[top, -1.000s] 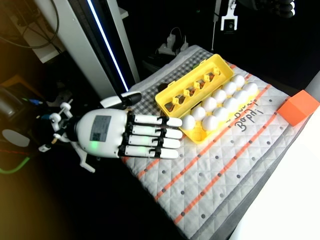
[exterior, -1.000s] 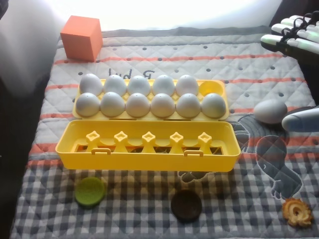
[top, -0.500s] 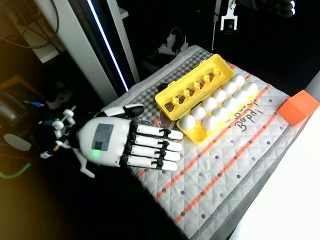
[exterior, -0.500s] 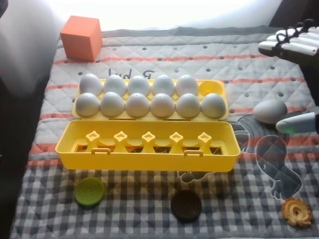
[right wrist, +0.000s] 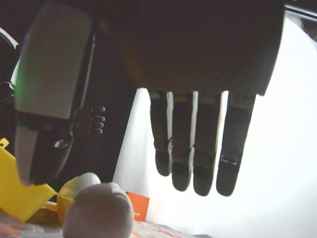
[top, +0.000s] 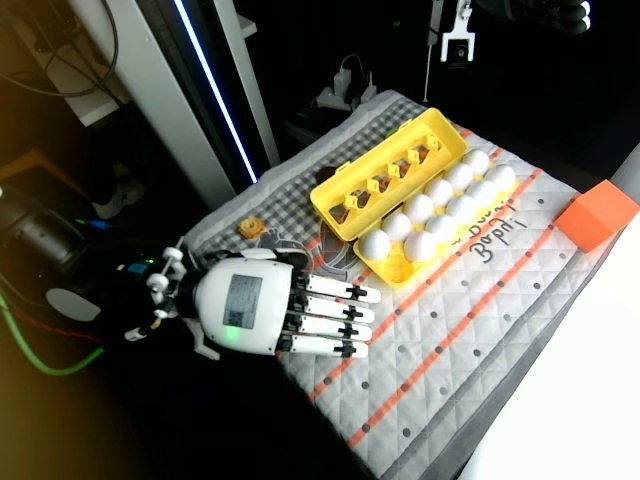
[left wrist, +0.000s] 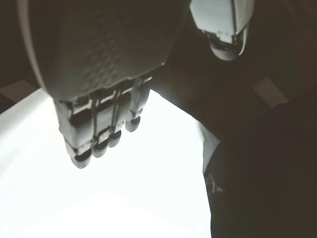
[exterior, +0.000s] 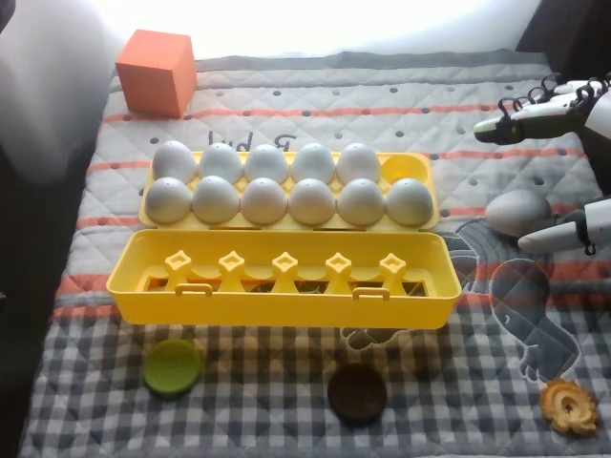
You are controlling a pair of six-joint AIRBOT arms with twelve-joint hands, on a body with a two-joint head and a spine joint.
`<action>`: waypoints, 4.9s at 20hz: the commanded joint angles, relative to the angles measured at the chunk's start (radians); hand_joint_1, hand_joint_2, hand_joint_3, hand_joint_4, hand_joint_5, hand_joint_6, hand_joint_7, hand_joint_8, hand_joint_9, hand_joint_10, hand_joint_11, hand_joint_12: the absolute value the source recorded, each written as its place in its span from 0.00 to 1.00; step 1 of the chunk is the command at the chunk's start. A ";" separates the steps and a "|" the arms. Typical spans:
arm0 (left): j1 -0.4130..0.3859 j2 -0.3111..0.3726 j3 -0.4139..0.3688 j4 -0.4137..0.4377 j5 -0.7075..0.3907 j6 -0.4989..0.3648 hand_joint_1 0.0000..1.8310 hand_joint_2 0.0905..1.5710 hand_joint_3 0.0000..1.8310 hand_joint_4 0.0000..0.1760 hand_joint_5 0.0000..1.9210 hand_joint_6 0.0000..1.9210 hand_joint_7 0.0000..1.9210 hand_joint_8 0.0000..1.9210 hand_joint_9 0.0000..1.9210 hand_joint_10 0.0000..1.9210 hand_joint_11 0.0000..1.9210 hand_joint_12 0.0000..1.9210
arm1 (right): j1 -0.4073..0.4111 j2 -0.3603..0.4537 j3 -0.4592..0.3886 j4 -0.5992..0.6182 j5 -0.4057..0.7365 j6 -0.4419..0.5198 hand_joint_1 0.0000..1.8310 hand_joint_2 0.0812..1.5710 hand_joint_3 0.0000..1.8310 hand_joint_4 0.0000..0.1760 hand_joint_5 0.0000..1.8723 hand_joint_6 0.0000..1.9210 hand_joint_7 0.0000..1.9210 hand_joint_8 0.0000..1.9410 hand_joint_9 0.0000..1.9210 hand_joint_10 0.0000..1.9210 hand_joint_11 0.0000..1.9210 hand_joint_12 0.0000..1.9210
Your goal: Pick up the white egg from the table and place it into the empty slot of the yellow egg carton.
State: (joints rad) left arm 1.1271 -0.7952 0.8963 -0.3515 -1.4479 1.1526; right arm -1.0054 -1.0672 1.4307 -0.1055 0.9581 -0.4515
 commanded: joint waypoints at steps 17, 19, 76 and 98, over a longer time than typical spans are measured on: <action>0.003 0.000 0.003 0.004 -0.122 -0.017 0.00 0.41 0.00 0.58 0.00 0.00 0.00 0.00 0.00 0.00 0.00 0.00 | 0.046 0.007 -0.027 0.014 0.073 -0.063 0.60 0.52 0.00 0.00 0.48 0.00 0.50 0.00 0.49 0.00 0.33 0.29; 0.004 0.000 0.003 0.004 -0.122 -0.017 0.00 0.40 0.00 0.54 0.00 0.00 0.00 0.00 0.00 0.00 0.00 0.00 | 0.058 0.016 -0.045 0.012 0.073 -0.092 0.60 0.50 0.00 0.00 0.47 0.00 0.50 0.00 0.47 0.00 0.32 0.23; 0.006 0.002 0.001 0.007 -0.129 -0.027 0.00 0.41 0.00 0.53 0.00 0.00 0.00 0.00 0.00 0.00 0.00 0.00 | 0.071 -0.021 0.018 -0.061 0.020 0.034 0.54 0.55 0.00 0.00 0.50 0.00 0.51 0.00 0.46 0.00 0.21 0.40; 0.007 0.002 0.000 0.007 -0.129 -0.027 0.00 0.40 0.00 0.38 0.00 0.00 0.00 0.00 0.00 0.00 0.00 0.00 | 0.070 -0.027 0.019 -0.074 0.007 0.037 0.62 0.66 0.00 0.00 0.58 0.42 0.57 0.00 0.56 0.00 0.39 0.33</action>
State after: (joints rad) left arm 1.1397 -0.7948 0.8963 -0.3519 -1.4517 1.1320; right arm -0.9482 -1.0927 1.4464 -0.2111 0.8627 -0.4202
